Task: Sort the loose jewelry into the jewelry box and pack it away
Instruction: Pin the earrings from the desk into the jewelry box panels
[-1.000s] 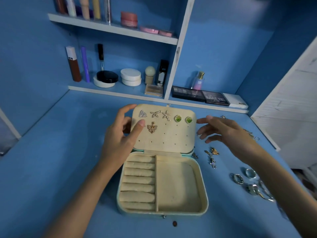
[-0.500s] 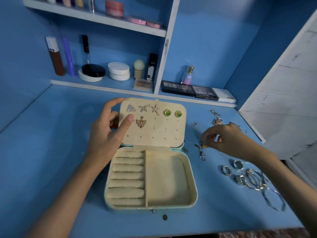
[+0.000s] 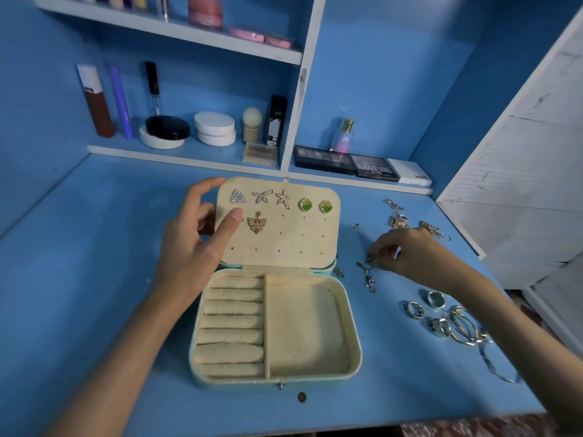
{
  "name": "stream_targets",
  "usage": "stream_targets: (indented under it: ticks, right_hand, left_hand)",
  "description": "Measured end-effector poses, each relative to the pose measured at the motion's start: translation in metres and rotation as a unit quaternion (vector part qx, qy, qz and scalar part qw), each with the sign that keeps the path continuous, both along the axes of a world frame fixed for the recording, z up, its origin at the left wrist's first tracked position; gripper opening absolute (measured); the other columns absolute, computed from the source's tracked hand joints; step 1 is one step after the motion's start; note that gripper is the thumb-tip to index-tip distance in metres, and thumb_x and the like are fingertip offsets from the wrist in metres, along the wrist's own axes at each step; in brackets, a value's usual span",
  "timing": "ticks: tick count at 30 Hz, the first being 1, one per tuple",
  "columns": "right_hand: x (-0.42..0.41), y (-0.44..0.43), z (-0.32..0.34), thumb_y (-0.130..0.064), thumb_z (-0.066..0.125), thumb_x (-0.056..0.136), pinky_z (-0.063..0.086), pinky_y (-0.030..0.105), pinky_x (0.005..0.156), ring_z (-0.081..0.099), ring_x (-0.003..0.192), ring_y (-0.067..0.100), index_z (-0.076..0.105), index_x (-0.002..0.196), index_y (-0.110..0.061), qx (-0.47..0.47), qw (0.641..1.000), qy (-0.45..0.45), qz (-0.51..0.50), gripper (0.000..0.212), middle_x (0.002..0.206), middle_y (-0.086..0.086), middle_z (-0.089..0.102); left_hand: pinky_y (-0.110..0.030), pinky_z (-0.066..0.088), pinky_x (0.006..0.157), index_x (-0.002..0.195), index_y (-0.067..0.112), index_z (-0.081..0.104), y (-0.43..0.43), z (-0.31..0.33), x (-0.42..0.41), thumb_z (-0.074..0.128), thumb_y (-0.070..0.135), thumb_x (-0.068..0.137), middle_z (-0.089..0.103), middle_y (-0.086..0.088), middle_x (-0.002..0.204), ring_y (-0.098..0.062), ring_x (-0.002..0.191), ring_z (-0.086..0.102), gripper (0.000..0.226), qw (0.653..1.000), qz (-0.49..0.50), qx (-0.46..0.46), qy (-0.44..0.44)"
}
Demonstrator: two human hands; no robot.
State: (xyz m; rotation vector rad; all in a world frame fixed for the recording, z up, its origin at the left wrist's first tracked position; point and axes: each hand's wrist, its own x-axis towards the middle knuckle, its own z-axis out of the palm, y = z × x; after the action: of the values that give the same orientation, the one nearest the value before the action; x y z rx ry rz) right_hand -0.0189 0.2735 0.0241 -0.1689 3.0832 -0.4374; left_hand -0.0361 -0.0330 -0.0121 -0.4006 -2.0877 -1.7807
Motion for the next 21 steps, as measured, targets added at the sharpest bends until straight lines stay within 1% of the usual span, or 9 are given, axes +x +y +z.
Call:
stream_targets:
  ticks: [3, 4, 6, 8, 11, 14, 15, 19, 21]
  right_hand:
    - [0.0, 0.002, -0.002, -0.01, 0.072, 0.078, 0.041, 0.008, 0.067, 0.055, 0.069, 0.002, 0.067, 0.097, -0.024, -0.037, 0.999, -0.007, -0.027, 0.024, 0.075, -0.007, 0.063]
    - [0.0, 0.003, -0.002, -0.01, 0.072, 0.078, 0.044, 0.011, 0.07, 0.056, 0.07, 0.002, 0.065, 0.097, -0.026, -0.051, 0.998, -0.009, -0.032, 0.026, 0.075, -0.008, 0.063]
    - [-0.001, 0.003, -0.003, -0.007, 0.073, 0.077, 0.048, 0.024, 0.077, 0.058, 0.073, 0.007, 0.064, 0.099, -0.028, -0.079, 0.996, -0.012, -0.04, 0.032, 0.075, -0.007, 0.064]
    - [-0.001, 0.004, -0.004, -0.004, 0.073, 0.075, 0.048, 0.029, 0.077, 0.058, 0.072, 0.009, 0.064, 0.098, -0.029, -0.106, 0.993, -0.015, -0.046, 0.035, 0.072, -0.007, 0.064]
    - [-0.002, 0.006, -0.005, -0.002, 0.073, 0.075, 0.046, 0.028, 0.075, 0.056, 0.068, 0.008, 0.065, 0.097, -0.027, -0.137, 0.989, -0.019, -0.052, 0.034, 0.069, -0.008, 0.061]
    - [-0.004, 0.01, -0.006, -0.001, 0.073, 0.076, 0.045, 0.026, 0.073, 0.054, 0.065, 0.006, 0.067, 0.095, -0.024, -0.155, 0.986, -0.017, -0.062, 0.031, 0.068, -0.007, 0.061]
    - [-0.005, 0.011, -0.006, -0.001, 0.073, 0.076, 0.045, 0.025, 0.072, 0.054, 0.063, 0.005, 0.067, 0.093, -0.025, -0.154, 0.986, -0.014, -0.064, 0.031, 0.067, -0.008, 0.06]
    - [-0.006, 0.015, -0.005, 0.002, 0.07, 0.077, 0.041, 0.012, 0.058, 0.05, 0.052, 0.0, 0.065, 0.089, -0.03, -0.167, 0.984, -0.012, -0.059, 0.035, 0.064, -0.006, 0.058]
    - [-0.005, 0.015, -0.005, 0.004, 0.069, 0.077, 0.04, 0.01, 0.056, 0.05, 0.053, 0.0, 0.065, 0.092, -0.028, -0.152, 0.987, -0.005, -0.048, 0.036, 0.065, -0.005, 0.057]
  left_hand:
    - [-0.046, 0.053, 0.075, 0.112, 0.046, 0.049, 0.0, 0.0, 0.0, 0.057, 0.05, 0.078, 0.068, -0.003, 0.082, -0.027, 0.079, 0.065, 0.035, 1.0, 0.002, -0.001, 0.0]
    - [-0.044, 0.052, 0.074, 0.112, 0.046, 0.049, 0.0, 0.0, 0.0, 0.057, 0.051, 0.078, 0.068, -0.003, 0.081, -0.027, 0.079, 0.065, 0.035, 1.0, 0.002, -0.001, 0.001]
    - [-0.041, 0.052, 0.072, 0.112, 0.047, 0.049, 0.0, -0.001, 0.0, 0.057, 0.051, 0.078, 0.067, -0.004, 0.079, -0.027, 0.078, 0.064, 0.035, 1.0, 0.002, 0.0, 0.002]
    - [-0.043, 0.052, 0.074, 0.112, 0.047, 0.049, -0.001, -0.001, -0.001, 0.057, 0.05, 0.078, 0.067, -0.005, 0.08, -0.028, 0.079, 0.064, 0.034, 1.0, -0.001, 0.002, 0.0]
    - [-0.042, 0.052, 0.074, 0.112, 0.046, 0.049, -0.001, -0.002, -0.001, 0.057, 0.05, 0.079, 0.068, -0.004, 0.081, -0.026, 0.079, 0.065, 0.035, 1.0, -0.004, 0.003, -0.001]
    - [-0.025, 0.05, 0.068, 0.114, 0.043, 0.049, 0.0, -0.002, -0.001, 0.056, 0.05, 0.078, 0.07, 0.004, 0.082, -0.014, 0.076, 0.066, 0.037, 1.0, -0.009, 0.007, 0.0]
    - [-0.024, 0.05, 0.067, 0.114, 0.042, 0.049, 0.0, -0.002, -0.001, 0.056, 0.05, 0.078, 0.07, 0.005, 0.083, -0.012, 0.076, 0.066, 0.037, 1.0, -0.009, 0.009, 0.001]
    - [-0.026, 0.052, 0.068, 0.116, 0.04, 0.049, -0.001, -0.002, -0.001, 0.056, 0.049, 0.079, 0.07, 0.006, 0.086, -0.012, 0.078, 0.067, 0.039, 1.0, -0.013, 0.011, -0.003]
    - [-0.027, 0.052, 0.069, 0.118, 0.035, 0.049, -0.001, -0.003, -0.002, 0.056, 0.049, 0.078, 0.071, 0.007, 0.086, -0.012, 0.079, 0.067, 0.043, 1.0, -0.011, 0.013, -0.004]
